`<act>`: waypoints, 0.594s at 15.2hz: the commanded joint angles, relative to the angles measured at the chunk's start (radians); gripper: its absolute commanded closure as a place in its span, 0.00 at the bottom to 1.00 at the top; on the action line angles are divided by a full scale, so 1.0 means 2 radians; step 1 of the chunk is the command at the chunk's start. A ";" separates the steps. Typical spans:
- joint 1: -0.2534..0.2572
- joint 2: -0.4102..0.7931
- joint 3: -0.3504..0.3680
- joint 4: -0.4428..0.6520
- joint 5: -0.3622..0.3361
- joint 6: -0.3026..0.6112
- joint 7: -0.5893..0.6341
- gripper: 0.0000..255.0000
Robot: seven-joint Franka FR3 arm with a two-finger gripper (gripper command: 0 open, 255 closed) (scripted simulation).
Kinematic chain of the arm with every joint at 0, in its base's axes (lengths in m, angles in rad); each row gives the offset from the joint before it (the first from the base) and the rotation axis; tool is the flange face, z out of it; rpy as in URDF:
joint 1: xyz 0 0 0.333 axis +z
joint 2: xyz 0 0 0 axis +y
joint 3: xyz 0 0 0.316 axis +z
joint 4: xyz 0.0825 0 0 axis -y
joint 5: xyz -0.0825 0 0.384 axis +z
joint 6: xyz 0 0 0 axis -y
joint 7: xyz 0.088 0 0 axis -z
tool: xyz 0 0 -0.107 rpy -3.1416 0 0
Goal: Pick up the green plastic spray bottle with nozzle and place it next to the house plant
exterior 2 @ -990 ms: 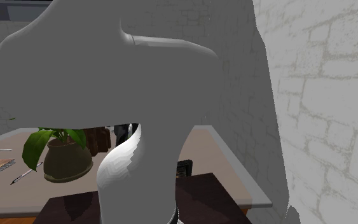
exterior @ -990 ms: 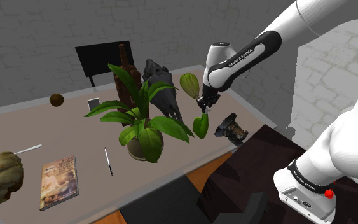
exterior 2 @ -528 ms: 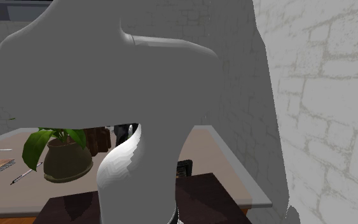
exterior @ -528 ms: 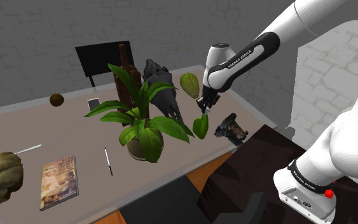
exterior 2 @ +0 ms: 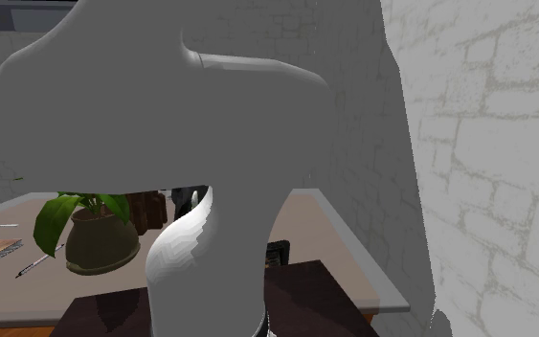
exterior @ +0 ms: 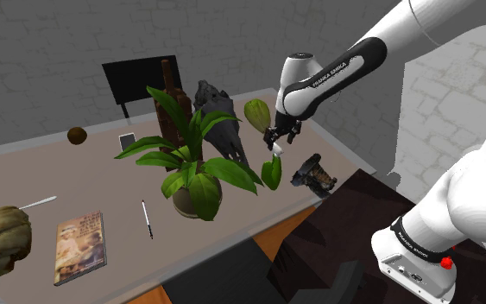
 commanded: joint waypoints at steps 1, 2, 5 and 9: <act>0.000 -0.024 -0.002 0.005 -0.005 -0.030 0.002 0.00; 0.000 -0.035 -0.002 0.008 -0.006 -0.043 0.003 0.00; 0.000 -0.035 -0.002 0.008 -0.006 -0.043 0.003 0.00; 0.000 -0.035 -0.002 0.008 -0.006 -0.043 0.003 0.00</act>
